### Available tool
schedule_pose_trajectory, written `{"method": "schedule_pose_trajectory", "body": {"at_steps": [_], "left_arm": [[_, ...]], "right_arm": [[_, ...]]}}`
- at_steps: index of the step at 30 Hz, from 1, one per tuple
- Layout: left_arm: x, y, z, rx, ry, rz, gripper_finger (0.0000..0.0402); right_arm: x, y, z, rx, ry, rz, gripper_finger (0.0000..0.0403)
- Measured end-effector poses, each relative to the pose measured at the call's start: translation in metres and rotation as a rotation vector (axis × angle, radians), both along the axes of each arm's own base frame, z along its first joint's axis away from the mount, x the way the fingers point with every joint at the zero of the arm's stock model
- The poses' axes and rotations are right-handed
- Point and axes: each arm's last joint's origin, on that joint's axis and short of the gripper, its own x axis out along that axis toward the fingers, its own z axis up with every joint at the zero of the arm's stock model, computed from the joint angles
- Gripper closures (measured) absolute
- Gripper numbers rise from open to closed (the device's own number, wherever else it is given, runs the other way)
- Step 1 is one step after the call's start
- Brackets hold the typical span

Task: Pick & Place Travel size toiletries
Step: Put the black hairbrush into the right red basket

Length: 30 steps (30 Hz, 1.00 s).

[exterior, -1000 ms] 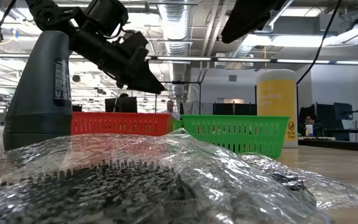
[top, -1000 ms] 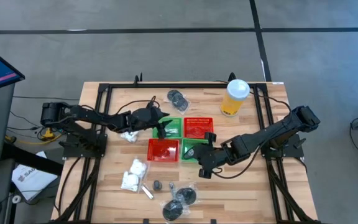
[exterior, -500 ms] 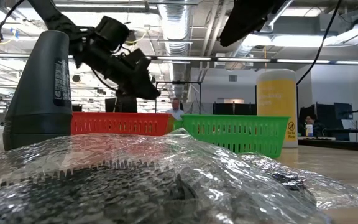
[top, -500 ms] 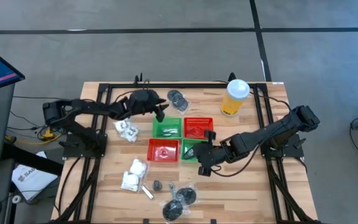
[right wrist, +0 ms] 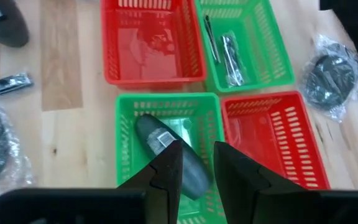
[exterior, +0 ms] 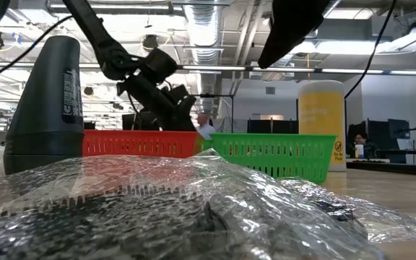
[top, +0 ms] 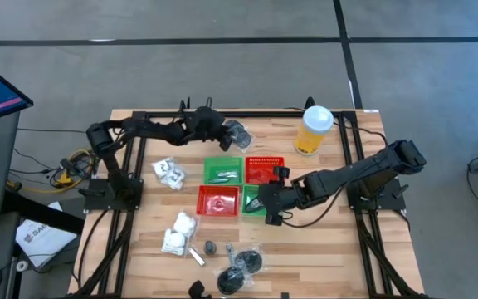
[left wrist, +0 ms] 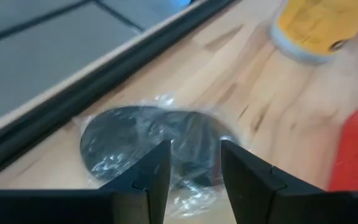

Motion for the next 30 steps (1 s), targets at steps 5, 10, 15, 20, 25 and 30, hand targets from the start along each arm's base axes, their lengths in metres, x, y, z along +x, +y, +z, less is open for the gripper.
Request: {"method": "schedule_pose_trajectory", "body": {"at_steps": [5,10,15,20,25,30], "left_arm": [[0.009,0.015,-0.006,-0.061,0.008,0.009,0.0271],[0.013,0.018,-0.017,-0.110,0.063,0.009,0.0271],[0.014,0.018,-0.024,-0.135,0.082,0.014,0.0271],[0.014,0.019,-0.029,-0.145,0.093,0.016,0.0271],[0.016,0.018,-0.029,-0.120,0.103,0.011,0.0271],[0.015,0.020,-0.020,-0.087,0.088,0.029,0.0271]], "right_arm": [[0.002,-0.007,0.000,-0.009,0.005,-0.009,0.0321],[0.003,-0.011,0.000,-0.009,0.006,-0.021,0.0321],[0.003,-0.012,0.000,-0.012,0.006,-0.019,0.0321],[0.003,-0.012,0.000,-0.011,0.003,-0.019,0.0321],[0.003,-0.012,0.000,-0.011,0.003,-0.019,0.0321],[0.003,-0.012,0.000,-0.011,0.003,-0.019,0.0321]]}}
